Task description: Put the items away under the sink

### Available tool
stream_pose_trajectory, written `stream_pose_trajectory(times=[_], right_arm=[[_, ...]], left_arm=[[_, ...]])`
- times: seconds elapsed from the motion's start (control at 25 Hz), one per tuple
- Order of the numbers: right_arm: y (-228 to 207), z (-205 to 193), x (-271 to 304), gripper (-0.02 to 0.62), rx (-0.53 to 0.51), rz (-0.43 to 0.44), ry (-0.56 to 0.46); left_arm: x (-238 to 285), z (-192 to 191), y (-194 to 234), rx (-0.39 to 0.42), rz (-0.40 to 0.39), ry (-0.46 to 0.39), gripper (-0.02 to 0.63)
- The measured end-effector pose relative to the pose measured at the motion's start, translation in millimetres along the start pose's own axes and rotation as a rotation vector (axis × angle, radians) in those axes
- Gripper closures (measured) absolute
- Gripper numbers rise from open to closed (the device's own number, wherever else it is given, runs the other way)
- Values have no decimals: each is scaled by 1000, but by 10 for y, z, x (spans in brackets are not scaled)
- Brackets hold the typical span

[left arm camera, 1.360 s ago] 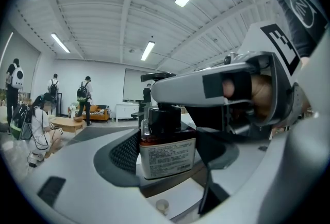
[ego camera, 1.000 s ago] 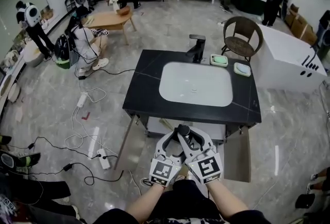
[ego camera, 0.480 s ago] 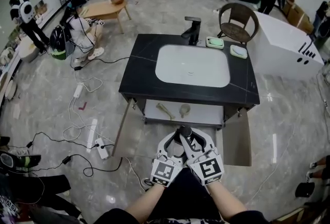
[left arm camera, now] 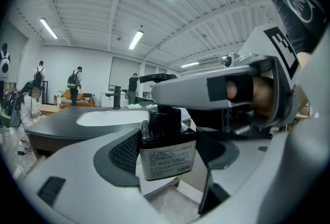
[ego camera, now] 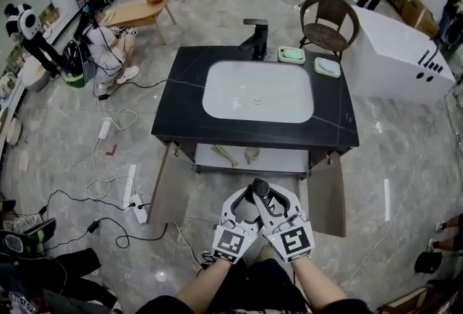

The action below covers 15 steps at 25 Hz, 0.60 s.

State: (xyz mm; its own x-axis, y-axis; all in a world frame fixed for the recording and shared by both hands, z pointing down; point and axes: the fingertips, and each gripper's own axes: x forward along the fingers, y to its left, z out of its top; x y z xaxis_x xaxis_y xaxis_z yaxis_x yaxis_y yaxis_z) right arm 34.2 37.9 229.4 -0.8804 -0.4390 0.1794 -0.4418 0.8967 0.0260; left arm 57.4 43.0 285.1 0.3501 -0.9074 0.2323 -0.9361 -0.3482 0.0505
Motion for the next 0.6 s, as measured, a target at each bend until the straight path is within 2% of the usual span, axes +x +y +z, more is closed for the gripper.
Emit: stream_pose_trajectory(times=[0.28,0.6], right_arm=[[-481,-311,-113,497,-10,24,39],[-786,-758,-187,497,33,-2,43]], left_arm=[[541,-163,-221,-31,-4,1,265],[909,-517,-390,-20,-20,32,265]])
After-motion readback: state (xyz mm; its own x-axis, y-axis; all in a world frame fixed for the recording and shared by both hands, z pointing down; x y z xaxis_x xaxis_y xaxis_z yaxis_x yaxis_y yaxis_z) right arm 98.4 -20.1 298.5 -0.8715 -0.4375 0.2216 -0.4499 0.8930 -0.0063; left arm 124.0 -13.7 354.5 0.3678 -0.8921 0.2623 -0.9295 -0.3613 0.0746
